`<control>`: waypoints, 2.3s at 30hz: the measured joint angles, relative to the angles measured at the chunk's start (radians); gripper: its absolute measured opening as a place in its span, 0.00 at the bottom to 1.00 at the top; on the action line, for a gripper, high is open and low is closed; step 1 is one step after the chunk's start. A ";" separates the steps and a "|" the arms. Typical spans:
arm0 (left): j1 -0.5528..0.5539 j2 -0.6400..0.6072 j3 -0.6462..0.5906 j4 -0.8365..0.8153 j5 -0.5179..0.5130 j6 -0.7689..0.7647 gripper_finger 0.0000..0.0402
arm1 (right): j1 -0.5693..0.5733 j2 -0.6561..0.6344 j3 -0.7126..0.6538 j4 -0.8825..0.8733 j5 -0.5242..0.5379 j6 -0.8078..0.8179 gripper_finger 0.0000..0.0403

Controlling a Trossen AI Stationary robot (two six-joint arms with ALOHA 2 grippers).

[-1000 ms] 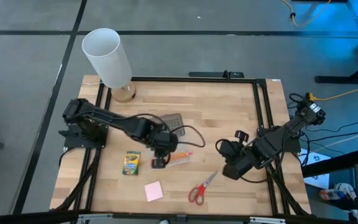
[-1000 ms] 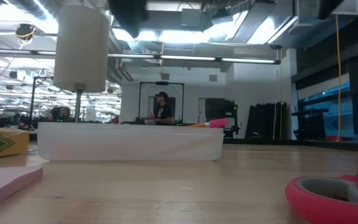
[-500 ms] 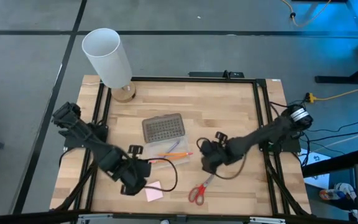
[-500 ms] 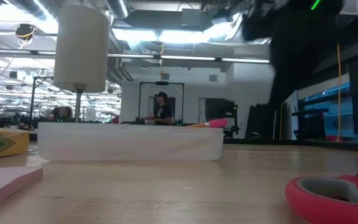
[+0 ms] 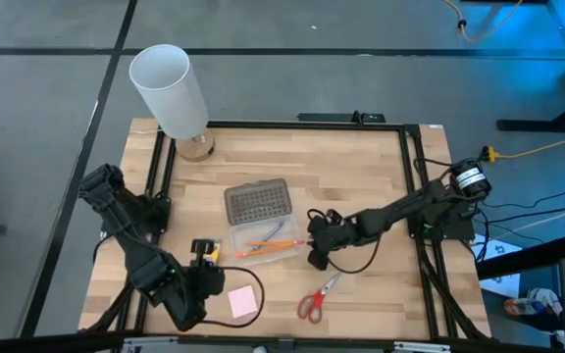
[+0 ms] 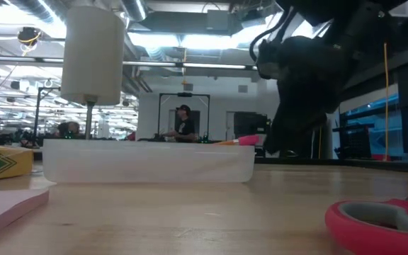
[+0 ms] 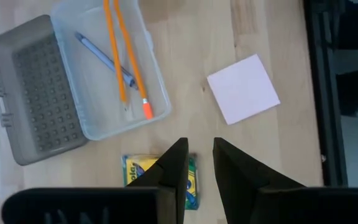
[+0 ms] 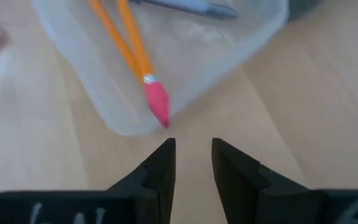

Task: Pack school essentials
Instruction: Put the orange pencil into the gray supply box, then put the red scissors into the gray supply box

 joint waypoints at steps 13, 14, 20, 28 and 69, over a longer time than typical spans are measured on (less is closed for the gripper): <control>0.001 0.000 0.000 0.005 -0.052 -0.002 0.17 | -0.034 0.000 -0.001 0.129 0.019 -0.083 0.26; 0.001 0.000 0.000 0.007 -0.052 -0.002 0.17 | -0.037 0.000 -0.001 0.132 0.019 -0.088 0.26; 0.001 0.000 0.000 0.007 -0.052 -0.001 0.17 | -0.045 0.000 -0.001 0.118 0.019 -0.089 0.26; 0.001 0.001 0.000 0.007 -0.052 0.001 0.17 | -0.031 0.029 -0.001 0.039 0.012 -0.005 0.26; -0.082 0.002 -0.241 0.454 -0.131 0.103 0.17 | 0.143 -0.178 0.000 -0.051 -0.096 -0.005 0.26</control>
